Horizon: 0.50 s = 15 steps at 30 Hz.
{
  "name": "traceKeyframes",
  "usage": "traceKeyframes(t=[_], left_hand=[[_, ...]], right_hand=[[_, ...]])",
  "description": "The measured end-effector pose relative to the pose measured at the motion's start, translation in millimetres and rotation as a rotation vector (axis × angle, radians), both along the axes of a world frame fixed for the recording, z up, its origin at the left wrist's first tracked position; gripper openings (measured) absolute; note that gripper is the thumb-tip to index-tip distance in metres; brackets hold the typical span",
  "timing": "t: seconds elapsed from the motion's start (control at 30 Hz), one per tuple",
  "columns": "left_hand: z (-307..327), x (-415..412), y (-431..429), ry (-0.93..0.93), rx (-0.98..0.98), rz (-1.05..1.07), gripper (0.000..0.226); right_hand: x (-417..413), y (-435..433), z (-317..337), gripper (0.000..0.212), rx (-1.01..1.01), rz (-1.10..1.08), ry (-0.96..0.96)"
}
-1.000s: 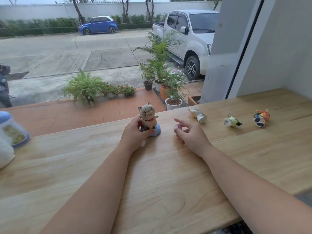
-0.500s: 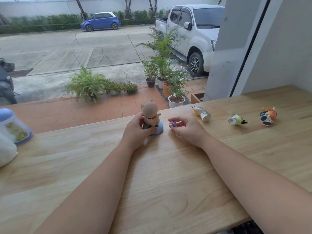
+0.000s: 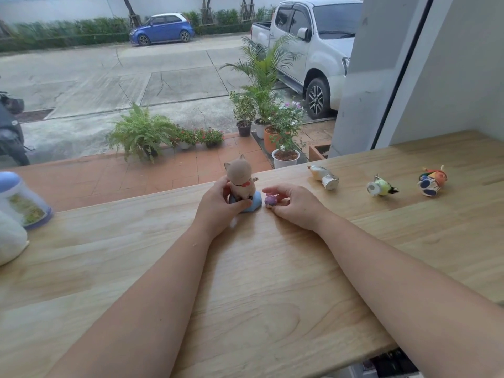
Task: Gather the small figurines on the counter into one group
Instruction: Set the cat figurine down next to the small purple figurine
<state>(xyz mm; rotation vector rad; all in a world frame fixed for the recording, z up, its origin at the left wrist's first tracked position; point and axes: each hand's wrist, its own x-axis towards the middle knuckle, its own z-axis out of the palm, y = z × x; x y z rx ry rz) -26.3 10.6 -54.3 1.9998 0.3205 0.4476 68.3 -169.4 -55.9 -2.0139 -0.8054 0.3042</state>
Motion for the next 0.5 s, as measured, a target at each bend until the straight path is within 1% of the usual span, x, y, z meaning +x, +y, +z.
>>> traceKeyframes(t=[0.2, 0.37, 0.43, 0.5], left_hand=[[0, 0, 0, -0.006, 0.013, -0.007, 0.048], [-1, -1, -3, 0.001, 0.046, -0.011, 0.048], [-4, -4, -5, -0.018, 0.041, 0.019, 0.058], [-4, -12, -8, -0.096, 0.01, 0.101, 0.069]], right_hand=[[-4, -2, 0, 0.04, -0.019, -0.014, -0.08], [-15, -11, 2, 0.056, 0.023, -0.077, -0.158], [-20, -19, 0, 0.059, 0.07, -0.116, -0.19], [-21, -34, 1, 0.057, 0.114, -0.179, -0.218]])
